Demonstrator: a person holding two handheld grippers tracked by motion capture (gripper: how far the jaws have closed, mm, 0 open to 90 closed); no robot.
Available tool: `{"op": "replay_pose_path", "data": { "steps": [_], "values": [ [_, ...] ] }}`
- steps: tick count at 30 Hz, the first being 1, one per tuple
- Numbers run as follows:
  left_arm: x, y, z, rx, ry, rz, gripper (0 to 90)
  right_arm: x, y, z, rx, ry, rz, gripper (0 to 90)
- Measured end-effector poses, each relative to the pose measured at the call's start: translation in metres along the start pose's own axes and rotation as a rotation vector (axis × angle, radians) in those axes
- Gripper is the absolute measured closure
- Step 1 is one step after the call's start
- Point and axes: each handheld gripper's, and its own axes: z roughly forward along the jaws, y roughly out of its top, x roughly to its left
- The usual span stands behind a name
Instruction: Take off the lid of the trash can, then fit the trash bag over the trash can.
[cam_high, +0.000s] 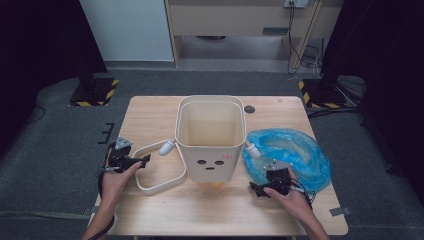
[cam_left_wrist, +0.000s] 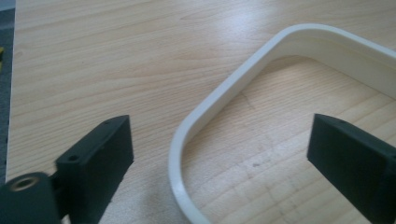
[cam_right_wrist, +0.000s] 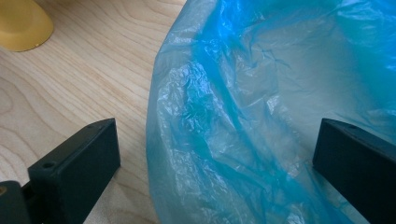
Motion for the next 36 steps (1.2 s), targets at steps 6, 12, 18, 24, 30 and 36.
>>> {"op": "replay_pose_path", "data": {
  "steps": [6, 12, 18, 24, 30, 36],
  "values": [
    [-0.009, 0.006, -0.007, -0.008, -0.005, 0.002, 3.1, 0.000, 0.006, -0.012, -0.023, 0.017, 0.003, 3.5],
    [-0.010, 0.006, -0.009, -0.028, 0.021, -0.040, 4.2, -0.011, 0.021, -0.039, -0.065, 0.009, -0.008, 4.6],
    [-0.009, 0.002, -0.020, -0.074, 0.051, -0.057, 4.8, -0.041, 0.036, -0.056, -0.070, -0.043, -0.001, 8.4],
    [-0.005, -0.005, -0.021, -0.076, 0.086, -0.078, 4.9, -0.068, 0.049, -0.061, -0.031, -0.073, -0.004, 21.1],
    [-0.007, -0.009, -0.018, -0.058, 0.076, -0.075, 4.5, -0.088, 0.052, -0.048, 0.007, -0.096, 0.021, 34.3],
    [-0.011, -0.010, -0.018, -0.055, 0.079, -0.061, 4.7, -0.092, 0.040, -0.023, 0.066, -0.093, 0.031, 29.2]
  ]
}}
